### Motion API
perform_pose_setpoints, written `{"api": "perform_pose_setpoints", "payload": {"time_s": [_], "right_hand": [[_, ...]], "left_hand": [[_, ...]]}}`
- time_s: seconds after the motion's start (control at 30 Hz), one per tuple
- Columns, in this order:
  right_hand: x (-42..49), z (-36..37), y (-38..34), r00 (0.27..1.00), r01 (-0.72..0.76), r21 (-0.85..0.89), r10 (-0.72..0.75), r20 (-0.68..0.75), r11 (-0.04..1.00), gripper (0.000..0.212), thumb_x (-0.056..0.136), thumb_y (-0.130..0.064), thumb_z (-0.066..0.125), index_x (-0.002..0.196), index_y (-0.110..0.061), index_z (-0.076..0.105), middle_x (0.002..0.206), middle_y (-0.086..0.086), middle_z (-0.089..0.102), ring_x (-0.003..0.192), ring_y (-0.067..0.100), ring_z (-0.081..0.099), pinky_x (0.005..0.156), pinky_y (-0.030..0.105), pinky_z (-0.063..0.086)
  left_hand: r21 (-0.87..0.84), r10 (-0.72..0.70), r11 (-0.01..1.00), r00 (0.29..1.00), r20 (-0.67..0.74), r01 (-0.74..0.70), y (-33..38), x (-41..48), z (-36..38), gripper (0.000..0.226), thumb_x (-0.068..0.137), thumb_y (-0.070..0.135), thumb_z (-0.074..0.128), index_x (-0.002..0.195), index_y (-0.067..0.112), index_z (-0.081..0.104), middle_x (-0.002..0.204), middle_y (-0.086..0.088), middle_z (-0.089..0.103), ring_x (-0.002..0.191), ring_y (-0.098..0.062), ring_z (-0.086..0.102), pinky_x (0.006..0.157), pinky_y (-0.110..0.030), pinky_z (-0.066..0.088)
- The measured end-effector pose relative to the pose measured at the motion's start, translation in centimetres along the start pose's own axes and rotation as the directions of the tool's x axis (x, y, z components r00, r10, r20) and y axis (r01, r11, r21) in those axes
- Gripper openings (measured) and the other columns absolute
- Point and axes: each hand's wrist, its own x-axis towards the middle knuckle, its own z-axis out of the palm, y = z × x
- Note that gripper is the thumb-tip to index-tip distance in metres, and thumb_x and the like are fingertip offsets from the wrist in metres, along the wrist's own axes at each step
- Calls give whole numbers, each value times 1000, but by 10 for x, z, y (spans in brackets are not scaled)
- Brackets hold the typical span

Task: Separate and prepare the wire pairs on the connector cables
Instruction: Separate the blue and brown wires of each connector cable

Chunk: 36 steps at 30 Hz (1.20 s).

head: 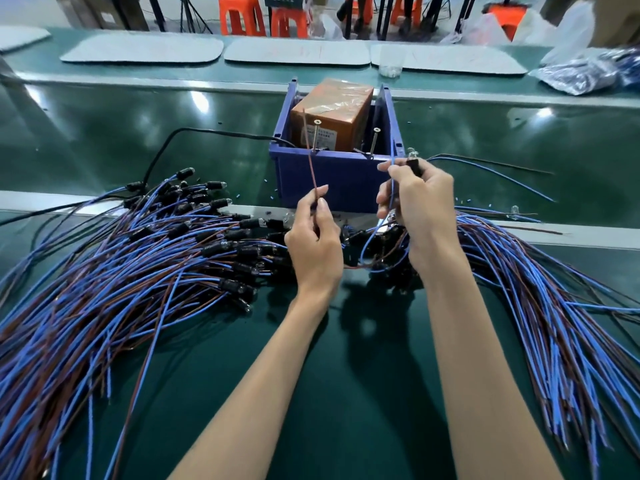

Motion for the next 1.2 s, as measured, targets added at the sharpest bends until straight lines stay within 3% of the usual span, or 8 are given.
{"api": "perform_pose_setpoints", "payload": {"time_s": [0.13, 0.3, 0.43, 0.6, 0.83, 1.2], "right_hand": [[0, -1, 2, 999, -9, -86, 12, 35, 996, 20, 90, -9, 49, 75, -14, 62, 44, -2, 57, 40, 14, 51, 51, 26, 44], [0, -4, -1, 992, -61, -134, 75, 102, 989, 16, 88, -7, 51, 76, -8, 61, 43, 0, 58, 34, 15, 53, 39, 12, 38], [-1, -7, -3, 983, -71, -172, 98, 158, 983, 14, 88, -8, 50, 81, -7, 63, 44, 0, 59, 35, 13, 55, 36, 9, 33], [0, -7, -2, 976, -61, -206, 102, 192, 977, 15, 89, -9, 50, 82, -9, 63, 43, -1, 59, 35, 12, 54, 38, 10, 37], [2, -10, -1, 969, -49, -189, 92, 227, 981, 17, 90, -9, 50, 79, -10, 64, 43, -2, 57, 34, 12, 50, 40, 13, 40], [4, -10, 0, 967, -10, -213, 63, 247, 977, 19, 89, -9, 50, 76, -12, 64, 42, -1, 57, 34, 12, 49, 41, 16, 41]], "left_hand": [[10, -14, 1000, 1000, -2, 14, -1, 0, -1, 22, 98, 18, 40, 107, 21, 59, 42, 14, 43, 41, -4, 36, 49, -22, 32], [3, -19, 1000, 1000, 13, 19, 1, -3, -2, 24, 94, 18, 39, 103, 18, 62, 44, 10, 42, 40, -6, 36, 47, -19, 33], [2, 9, 1000, 997, 77, -9, 3, -6, -4, 25, 89, 18, 41, 93, 16, 66, 43, 0, 41, 38, -10, 34, 44, -20, 32], [4, 21, 1000, 988, 153, -22, 3, -7, -5, 24, 88, 19, 43, 79, 23, 65, 39, 6, 38, 36, -11, 33, 42, -22, 30], [9, 13, 1000, 962, 272, -16, 5, -11, -5, 24, 89, 18, 44, 78, 28, 64, 36, 7, 36, 34, -9, 30, 41, -24, 26], [8, 36, 999, 948, 316, -40, 6, -12, -4, 32, 87, 17, 46, 72, 38, 65, 41, 6, 36, 39, -12, 29, 43, -27, 26]]}}
